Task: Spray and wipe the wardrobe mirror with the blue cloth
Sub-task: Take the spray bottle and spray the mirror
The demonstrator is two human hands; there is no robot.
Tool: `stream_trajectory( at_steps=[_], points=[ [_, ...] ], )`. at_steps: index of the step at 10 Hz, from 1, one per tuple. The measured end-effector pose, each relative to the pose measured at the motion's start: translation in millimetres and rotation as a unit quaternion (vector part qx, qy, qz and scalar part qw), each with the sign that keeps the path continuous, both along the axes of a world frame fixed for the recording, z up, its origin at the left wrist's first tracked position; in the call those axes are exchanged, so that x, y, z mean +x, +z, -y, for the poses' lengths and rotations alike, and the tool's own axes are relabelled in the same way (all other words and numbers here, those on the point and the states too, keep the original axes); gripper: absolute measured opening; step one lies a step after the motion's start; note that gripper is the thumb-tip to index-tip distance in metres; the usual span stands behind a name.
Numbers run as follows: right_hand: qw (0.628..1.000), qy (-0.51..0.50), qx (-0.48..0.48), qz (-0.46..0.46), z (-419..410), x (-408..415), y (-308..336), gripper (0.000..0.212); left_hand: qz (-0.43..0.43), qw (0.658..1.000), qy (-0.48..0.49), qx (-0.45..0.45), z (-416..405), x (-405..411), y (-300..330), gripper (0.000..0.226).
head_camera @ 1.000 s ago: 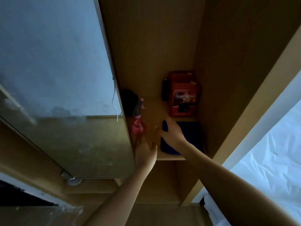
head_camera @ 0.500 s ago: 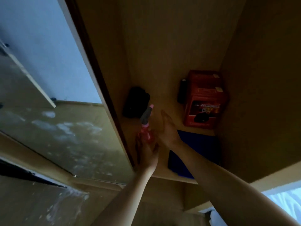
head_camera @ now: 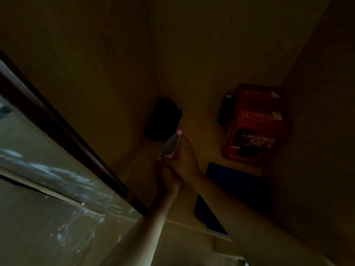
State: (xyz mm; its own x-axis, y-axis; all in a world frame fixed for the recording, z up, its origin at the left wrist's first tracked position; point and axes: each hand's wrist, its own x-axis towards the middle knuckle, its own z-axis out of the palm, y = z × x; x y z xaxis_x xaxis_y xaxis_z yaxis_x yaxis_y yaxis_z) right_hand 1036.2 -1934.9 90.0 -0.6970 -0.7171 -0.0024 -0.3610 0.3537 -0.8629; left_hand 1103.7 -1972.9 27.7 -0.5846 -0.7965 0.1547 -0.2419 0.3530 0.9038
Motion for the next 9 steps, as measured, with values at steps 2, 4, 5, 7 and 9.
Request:
stream_trajectory(
  at_steps=[2,4,5,7,9],
  points=[
    [0.999,-0.029,-0.027,0.036,4,4,-2,0.075,-0.009,0.998,-0.014,-0.057,-1,6,-7,0.036],
    [0.999,-0.024,-0.032,0.025,-9,6,2,0.074,-0.008,0.997,-0.06,-0.041,-8,14,-6,0.048],
    [0.996,-0.055,-0.067,0.025,-19,10,-3,0.066,-0.007,0.993,-0.113,-0.024,-20,20,-4,0.05],
    [0.994,-0.059,-0.095,0.012,-46,20,9,0.07,0.045,0.987,-0.152,0.003,-42,35,8,0.071],
    [0.99,-0.091,-0.104,-0.033,-75,47,36,0.066,0.136,0.978,-0.148,-0.051,-58,58,38,0.095]
  ],
)
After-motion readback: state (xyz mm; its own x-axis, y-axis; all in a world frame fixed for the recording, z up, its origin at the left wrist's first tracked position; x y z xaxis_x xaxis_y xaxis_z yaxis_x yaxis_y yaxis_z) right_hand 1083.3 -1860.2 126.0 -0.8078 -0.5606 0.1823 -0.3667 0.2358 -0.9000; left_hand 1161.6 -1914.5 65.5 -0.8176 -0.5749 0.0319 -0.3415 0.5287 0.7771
